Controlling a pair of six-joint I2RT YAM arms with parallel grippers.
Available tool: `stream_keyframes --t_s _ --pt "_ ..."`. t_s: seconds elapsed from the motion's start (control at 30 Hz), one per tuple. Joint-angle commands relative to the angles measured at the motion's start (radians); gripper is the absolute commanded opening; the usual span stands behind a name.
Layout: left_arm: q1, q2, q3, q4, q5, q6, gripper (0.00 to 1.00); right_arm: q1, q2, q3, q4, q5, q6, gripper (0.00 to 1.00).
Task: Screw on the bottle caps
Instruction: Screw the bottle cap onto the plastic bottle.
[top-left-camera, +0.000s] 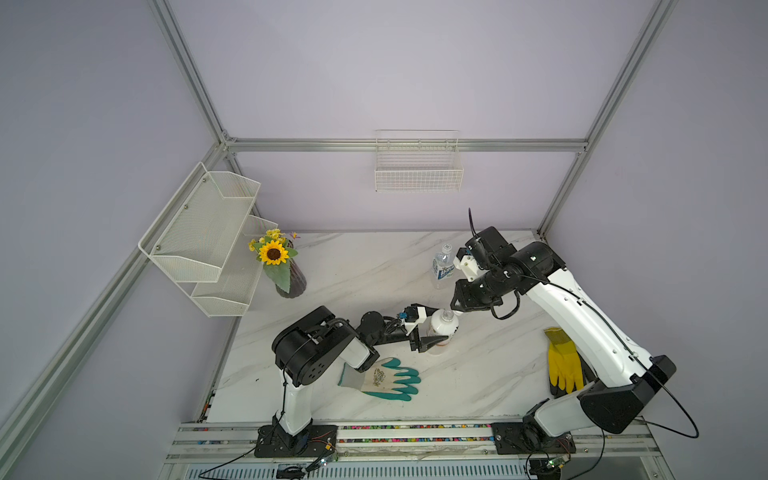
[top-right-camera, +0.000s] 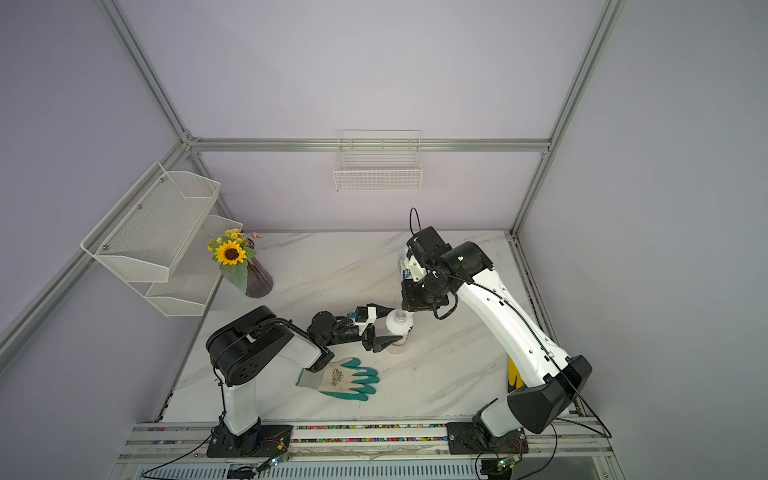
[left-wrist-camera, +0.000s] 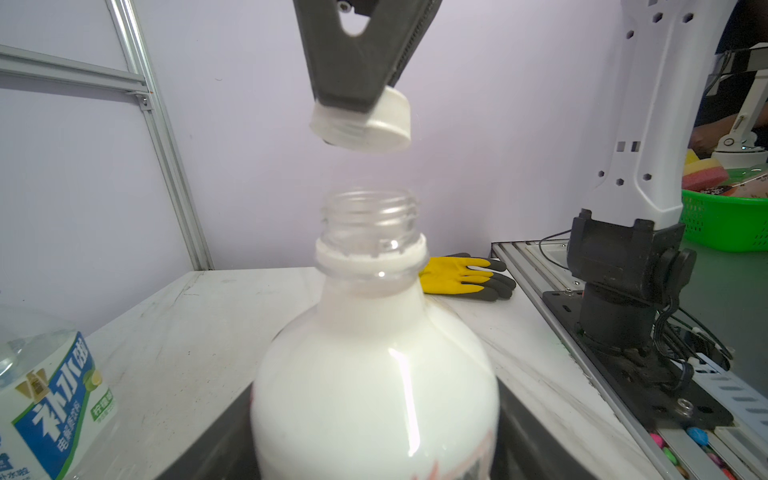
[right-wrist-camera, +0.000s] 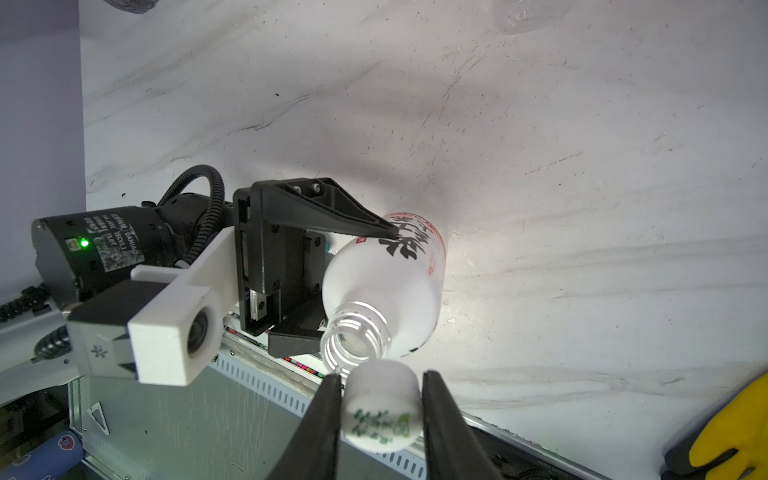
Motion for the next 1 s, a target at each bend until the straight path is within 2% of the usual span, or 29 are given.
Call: stream_keyframes --t_s 0.0,0.4,0.97 --pt "-0.002 -0.011 -0.010 -0.047 -0.021 0.048 0.74 0.032 0.013 0.018 -0.014 -0.008 -0.008 0.31" --pt "-0.010 -0.029 -0.014 -0.061 -0.022 0.059 0.74 0.067 0.054 0.015 -0.015 0.050 0.017 0.30" --pt "-0.025 -0.048 -0.005 -0.114 -0.029 0.087 0.74 0.092 0.085 0.061 -0.016 0.063 0.018 0.29"
